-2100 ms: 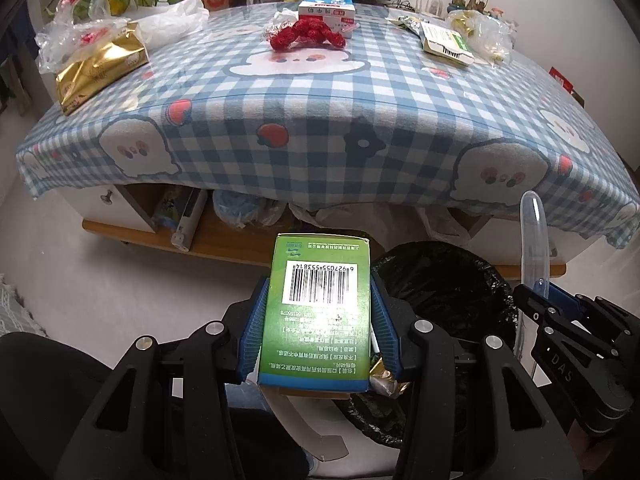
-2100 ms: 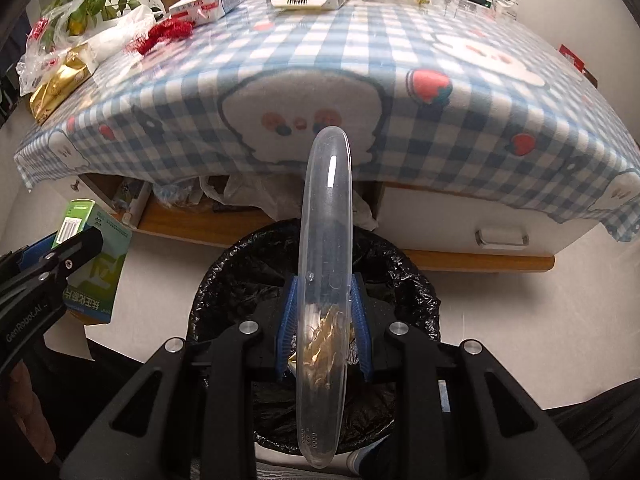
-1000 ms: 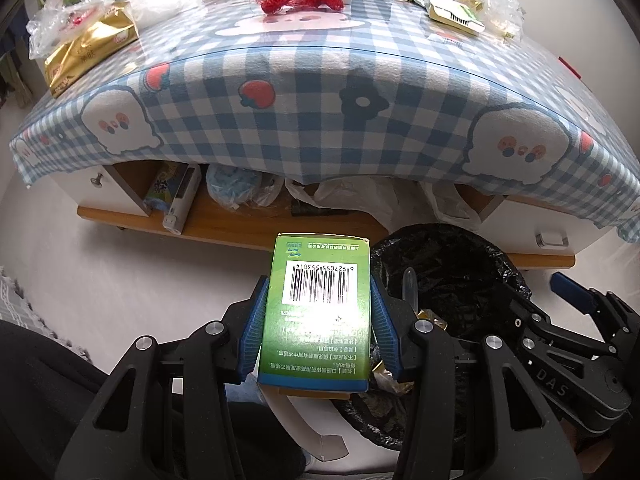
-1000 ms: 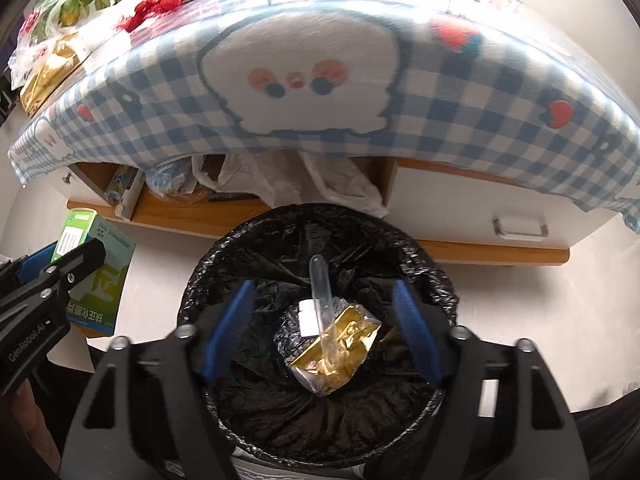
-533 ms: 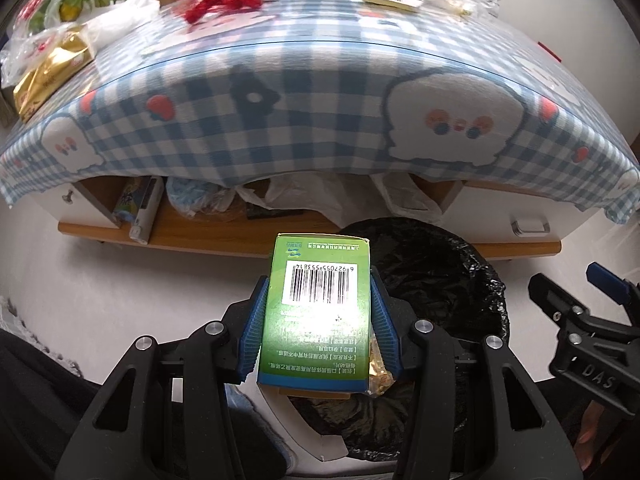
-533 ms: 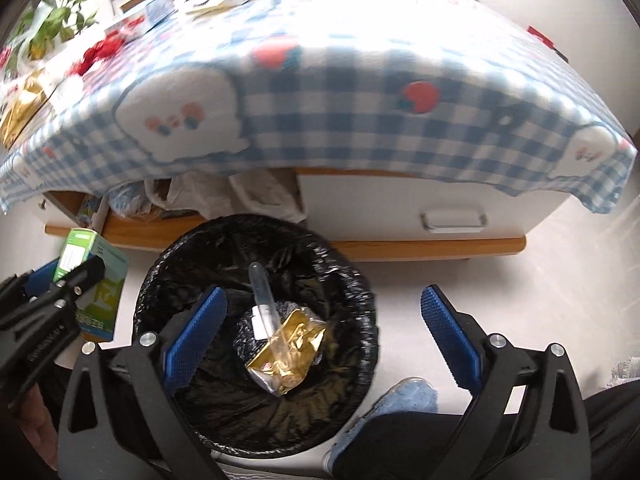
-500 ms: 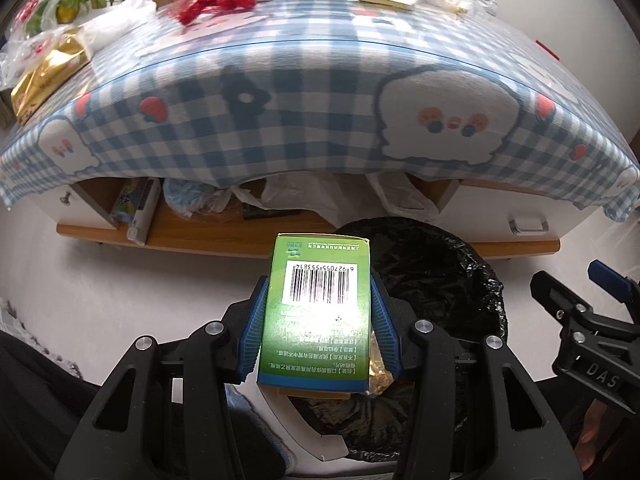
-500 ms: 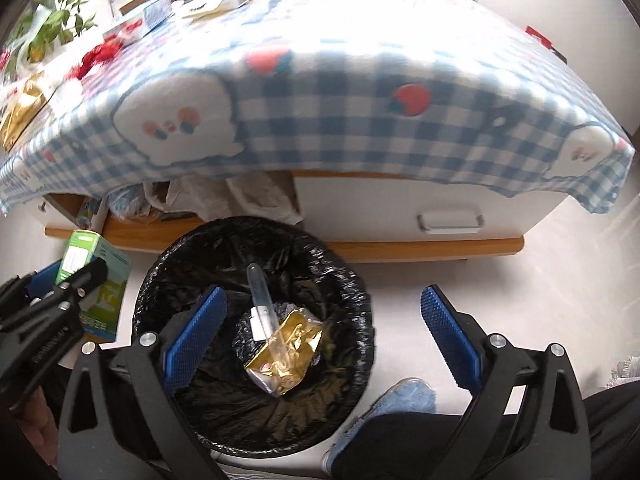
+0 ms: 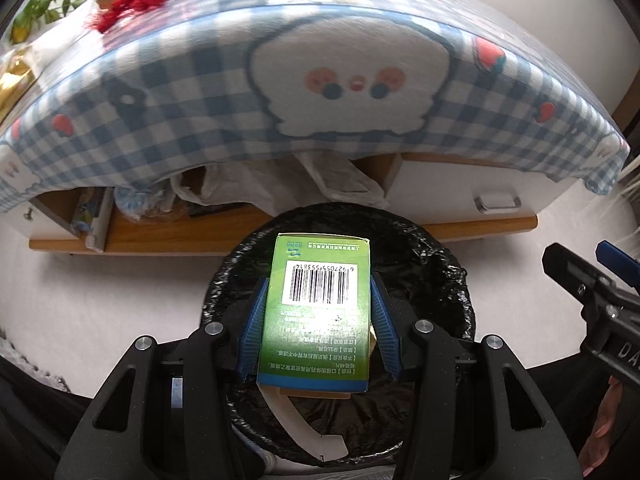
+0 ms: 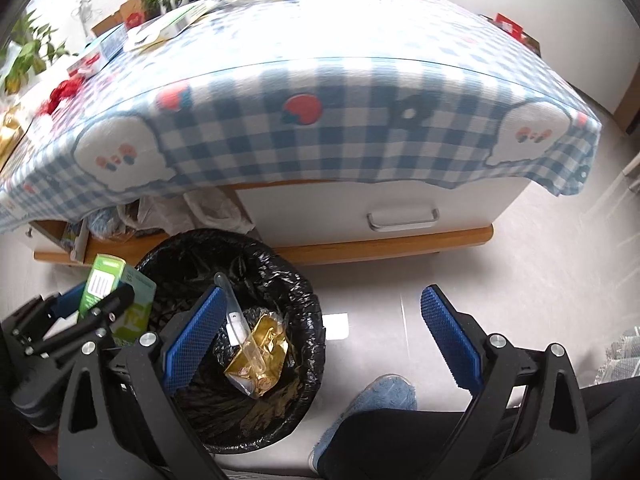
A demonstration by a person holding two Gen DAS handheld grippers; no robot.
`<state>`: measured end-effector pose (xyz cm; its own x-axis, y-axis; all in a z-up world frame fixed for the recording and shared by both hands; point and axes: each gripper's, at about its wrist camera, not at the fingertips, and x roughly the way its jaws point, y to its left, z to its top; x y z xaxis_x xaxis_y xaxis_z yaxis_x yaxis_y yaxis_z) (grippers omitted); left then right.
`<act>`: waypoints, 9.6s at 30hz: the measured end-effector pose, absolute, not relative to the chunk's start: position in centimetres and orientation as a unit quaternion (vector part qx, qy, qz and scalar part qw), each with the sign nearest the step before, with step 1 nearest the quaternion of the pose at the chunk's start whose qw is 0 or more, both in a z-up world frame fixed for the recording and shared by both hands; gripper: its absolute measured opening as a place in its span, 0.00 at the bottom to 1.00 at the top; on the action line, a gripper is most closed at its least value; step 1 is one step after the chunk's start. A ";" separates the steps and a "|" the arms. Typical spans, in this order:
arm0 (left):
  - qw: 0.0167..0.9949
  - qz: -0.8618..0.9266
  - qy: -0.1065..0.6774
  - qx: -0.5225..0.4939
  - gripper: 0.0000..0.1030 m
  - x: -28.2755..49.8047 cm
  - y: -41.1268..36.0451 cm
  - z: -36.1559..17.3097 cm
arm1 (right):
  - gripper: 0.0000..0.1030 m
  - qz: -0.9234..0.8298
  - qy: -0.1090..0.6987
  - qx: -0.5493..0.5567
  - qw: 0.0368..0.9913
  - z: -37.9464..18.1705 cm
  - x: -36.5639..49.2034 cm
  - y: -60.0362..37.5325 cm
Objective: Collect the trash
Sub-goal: 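Lower the green medicine box into the bin and open the left tool, then move both open tools from the bin toward the table items, then grasp the red mesh net with the left tool while the right tool grasps the white Acarbose box, then carry the red net and Acarbose box with both tools over the bin, then lower the Acarbose box into the bin and open the right tool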
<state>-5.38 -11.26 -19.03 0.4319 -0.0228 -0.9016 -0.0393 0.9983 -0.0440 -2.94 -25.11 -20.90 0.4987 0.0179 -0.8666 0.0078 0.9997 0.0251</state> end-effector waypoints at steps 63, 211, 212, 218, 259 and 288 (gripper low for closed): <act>0.879 0.075 0.468 -0.055 0.94 -1.1 1.1 -5.8 | 0.91 0.071 0.422 -0.004 0.904 -8.5 3.9 -16.6; 0.894 0.050 0.435 -0.092 0.21 -5.8 2.3 -3.2 | 0.60 0.131 0.409 -0.020 0.903 -6.4 0.8 -11.4; 0.894 0.049 0.435 -0.093 0.22 -6.1 2.2 -3.2 | 0.60 0.132 0.409 -0.021 0.903 -6.4 0.5 -11.5; 0.892 0.046 0.440 -0.089 0.22 -7.9 1.6 -4.1 | 0.60 0.134 0.408 -0.023 0.903 -6.7 -1.3 -12.0; 0.830 0.077 0.547 -0.081 0.22 -8.9 0.4 -16.8 | 0.60 0.137 0.507 -0.070 0.848 -22.5 -3.5 -10.8; 0.836 0.002 0.548 -0.042 0.22 -6.2 -9.2 -18.0 | 0.92 0.041 0.502 -0.029 0.863 -19.6 -4.4 -21.3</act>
